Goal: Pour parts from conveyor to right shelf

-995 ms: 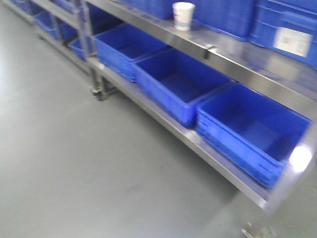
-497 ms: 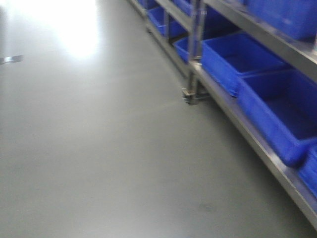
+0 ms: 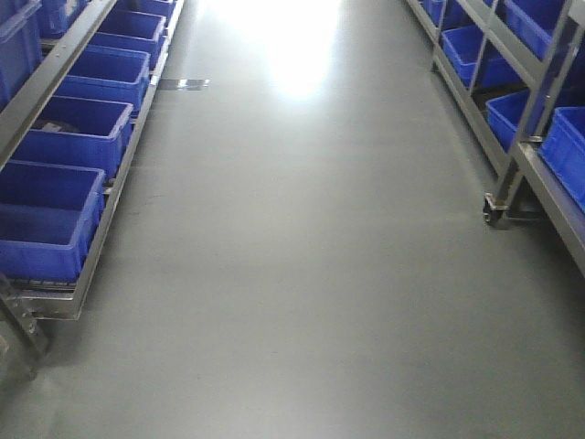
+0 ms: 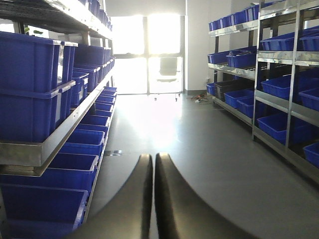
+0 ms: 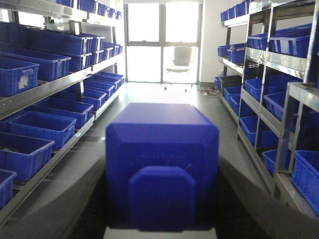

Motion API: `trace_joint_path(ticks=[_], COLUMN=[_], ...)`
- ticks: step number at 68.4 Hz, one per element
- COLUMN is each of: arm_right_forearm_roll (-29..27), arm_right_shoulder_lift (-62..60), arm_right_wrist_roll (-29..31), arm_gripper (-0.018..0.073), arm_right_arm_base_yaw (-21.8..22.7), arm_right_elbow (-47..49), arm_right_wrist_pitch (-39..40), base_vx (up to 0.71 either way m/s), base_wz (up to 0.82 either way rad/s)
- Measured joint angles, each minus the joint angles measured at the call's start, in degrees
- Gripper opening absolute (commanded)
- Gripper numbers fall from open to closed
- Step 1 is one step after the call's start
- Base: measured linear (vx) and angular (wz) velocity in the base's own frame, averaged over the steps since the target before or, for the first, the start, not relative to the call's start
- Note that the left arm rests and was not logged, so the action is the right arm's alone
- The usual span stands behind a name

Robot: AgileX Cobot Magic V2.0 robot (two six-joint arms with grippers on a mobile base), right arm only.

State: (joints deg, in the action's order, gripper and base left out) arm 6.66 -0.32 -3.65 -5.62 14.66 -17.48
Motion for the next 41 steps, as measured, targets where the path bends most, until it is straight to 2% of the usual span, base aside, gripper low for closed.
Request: trace_joint_path(ticks=[41], arm_right_forearm_roll=[0.00], arm_right_shoulder_lift=[0.00], arm_right_wrist_roll=[0.00], arm_gripper=[0.0060], arm_right_arm_base_yaw=[0.00], arm_right_elbow=[0.00], arm_right_wrist_pitch=[0.00], base_vx=[0.04], base_wz=[-0.02])
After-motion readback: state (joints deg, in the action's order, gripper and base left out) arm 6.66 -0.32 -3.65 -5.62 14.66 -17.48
